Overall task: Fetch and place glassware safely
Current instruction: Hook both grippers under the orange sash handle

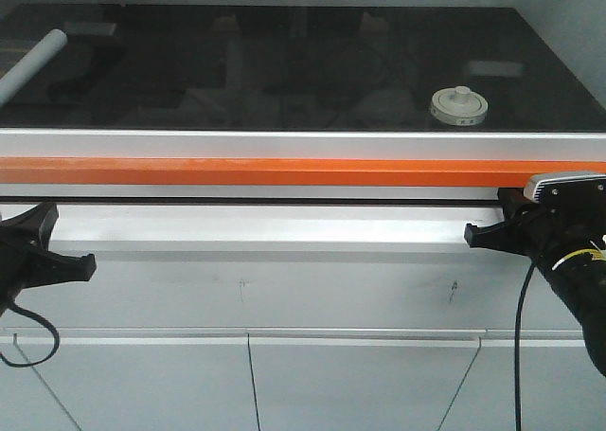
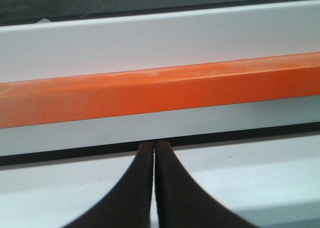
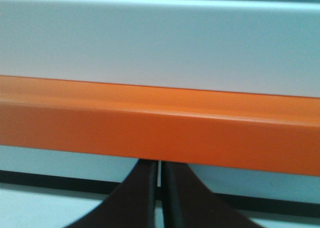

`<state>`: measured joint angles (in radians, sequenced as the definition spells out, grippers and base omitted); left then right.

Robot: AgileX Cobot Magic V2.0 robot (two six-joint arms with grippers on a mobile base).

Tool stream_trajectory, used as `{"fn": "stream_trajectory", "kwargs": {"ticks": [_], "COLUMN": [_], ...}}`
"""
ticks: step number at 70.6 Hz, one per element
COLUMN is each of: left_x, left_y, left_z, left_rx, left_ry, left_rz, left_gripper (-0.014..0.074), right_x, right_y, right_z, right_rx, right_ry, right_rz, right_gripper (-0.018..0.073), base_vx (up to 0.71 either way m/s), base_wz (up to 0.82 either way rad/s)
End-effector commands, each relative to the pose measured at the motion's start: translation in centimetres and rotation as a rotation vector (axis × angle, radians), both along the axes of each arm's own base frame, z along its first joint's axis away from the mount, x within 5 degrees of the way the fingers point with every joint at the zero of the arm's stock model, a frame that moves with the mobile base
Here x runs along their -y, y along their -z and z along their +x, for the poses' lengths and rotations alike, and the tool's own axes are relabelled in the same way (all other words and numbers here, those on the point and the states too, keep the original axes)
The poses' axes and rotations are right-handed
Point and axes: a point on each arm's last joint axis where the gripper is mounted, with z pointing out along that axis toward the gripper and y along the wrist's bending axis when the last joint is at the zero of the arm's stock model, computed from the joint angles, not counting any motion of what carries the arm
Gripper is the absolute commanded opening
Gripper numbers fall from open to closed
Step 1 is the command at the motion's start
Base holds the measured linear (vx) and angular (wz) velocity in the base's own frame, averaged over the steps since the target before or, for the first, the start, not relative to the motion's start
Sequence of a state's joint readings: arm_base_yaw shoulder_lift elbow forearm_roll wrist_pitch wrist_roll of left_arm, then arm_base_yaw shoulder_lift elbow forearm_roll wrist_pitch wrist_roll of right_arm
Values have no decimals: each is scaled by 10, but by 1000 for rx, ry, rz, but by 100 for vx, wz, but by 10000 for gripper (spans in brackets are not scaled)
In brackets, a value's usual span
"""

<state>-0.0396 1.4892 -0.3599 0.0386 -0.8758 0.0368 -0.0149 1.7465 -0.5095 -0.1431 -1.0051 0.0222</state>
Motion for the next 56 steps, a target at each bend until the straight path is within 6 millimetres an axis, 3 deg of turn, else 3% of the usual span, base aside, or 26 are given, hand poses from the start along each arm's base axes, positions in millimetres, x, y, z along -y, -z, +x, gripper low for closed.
{"fn": "stream_trajectory", "kwargs": {"ticks": [1, 24, 56], "left_x": [2, 3, 4], "left_y": [-15, -1, -5], "left_z": [13, 40, 66], "left_rx": [122, 109, 155], "left_ry": [3, 3, -4], "left_rz": [-14, -14, -21], "left_gripper": [-7, -7, -7], "right_x": [0, 0, 0], "right_y": [-30, -30, -30], "right_z": [5, 5, 5], "right_rx": [194, 195, 200], "right_ry": [0, 0, -1], "right_rz": [5, 5, 6], "right_gripper": [-3, -3, -3], "base_vx": [0, 0, 0], "base_wz": [0, 0, 0]}}
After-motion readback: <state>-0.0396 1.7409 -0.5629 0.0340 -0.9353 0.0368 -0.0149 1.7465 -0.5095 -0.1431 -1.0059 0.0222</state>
